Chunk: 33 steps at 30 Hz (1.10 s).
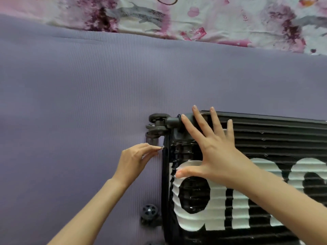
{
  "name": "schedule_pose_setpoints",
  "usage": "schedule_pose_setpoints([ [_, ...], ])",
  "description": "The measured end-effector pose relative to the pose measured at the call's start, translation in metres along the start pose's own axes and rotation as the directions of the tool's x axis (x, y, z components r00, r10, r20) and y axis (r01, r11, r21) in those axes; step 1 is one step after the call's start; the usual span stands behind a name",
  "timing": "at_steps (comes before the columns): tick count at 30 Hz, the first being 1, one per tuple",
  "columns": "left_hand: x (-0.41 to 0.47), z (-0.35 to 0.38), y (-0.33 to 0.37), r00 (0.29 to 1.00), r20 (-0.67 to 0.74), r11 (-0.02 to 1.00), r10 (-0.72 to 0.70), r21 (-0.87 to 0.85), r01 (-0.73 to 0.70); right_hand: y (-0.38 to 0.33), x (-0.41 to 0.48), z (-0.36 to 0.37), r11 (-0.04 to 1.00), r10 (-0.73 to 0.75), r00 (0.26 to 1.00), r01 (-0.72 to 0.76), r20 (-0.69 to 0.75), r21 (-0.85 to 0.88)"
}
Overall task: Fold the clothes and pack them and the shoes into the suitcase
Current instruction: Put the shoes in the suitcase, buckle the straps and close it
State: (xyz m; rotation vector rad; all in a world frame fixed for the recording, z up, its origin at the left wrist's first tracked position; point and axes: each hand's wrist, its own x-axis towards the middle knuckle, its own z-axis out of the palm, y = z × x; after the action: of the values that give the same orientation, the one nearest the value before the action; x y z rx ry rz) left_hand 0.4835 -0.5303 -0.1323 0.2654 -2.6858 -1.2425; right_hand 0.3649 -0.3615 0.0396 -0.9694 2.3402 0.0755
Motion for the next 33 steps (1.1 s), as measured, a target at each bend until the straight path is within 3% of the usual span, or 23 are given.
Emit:
schedule_pose_setpoints([
  [8,-0.069,0.022,0.019,0.987,-0.123,0.992,-0.102,-0.091,0.091,-0.007,-0.031,0.023,0.998,-0.056,0.998,0.057,0.02,-0.039],
  [18,-0.142,0.057,0.041,0.925,-0.287,0.953,-0.248,-0.241,0.181,-0.01,-0.077,0.056,0.949,-0.285,0.955,0.294,0.089,-0.115],
  [22,-0.169,0.068,0.05,0.927,-0.268,0.916,-0.263,-0.371,0.152,-0.002,-0.099,0.082,0.882,-0.402,0.911,0.412,0.09,-0.227],
  [25,-0.188,0.084,0.039,0.897,-0.262,0.915,-0.356,-0.295,0.276,0.004,-0.109,0.096,0.867,-0.436,0.899,0.43,0.031,-0.251],
  [28,-0.202,0.098,0.035,0.794,-0.402,0.89,-0.456,-0.214,0.402,0.006,-0.126,0.111,0.866,-0.453,0.891,0.434,-0.024,-0.249],
  [30,-0.208,0.101,0.047,0.766,-0.458,0.893,-0.45,-0.236,0.384,0.007,-0.146,0.126,0.857,-0.464,0.885,0.433,-0.05,-0.279],
  [33,-0.211,0.101,0.072,0.78,-0.49,0.92,-0.389,-0.17,0.352,0.009,-0.166,0.149,0.848,-0.461,0.88,0.398,-0.115,-0.349],
])
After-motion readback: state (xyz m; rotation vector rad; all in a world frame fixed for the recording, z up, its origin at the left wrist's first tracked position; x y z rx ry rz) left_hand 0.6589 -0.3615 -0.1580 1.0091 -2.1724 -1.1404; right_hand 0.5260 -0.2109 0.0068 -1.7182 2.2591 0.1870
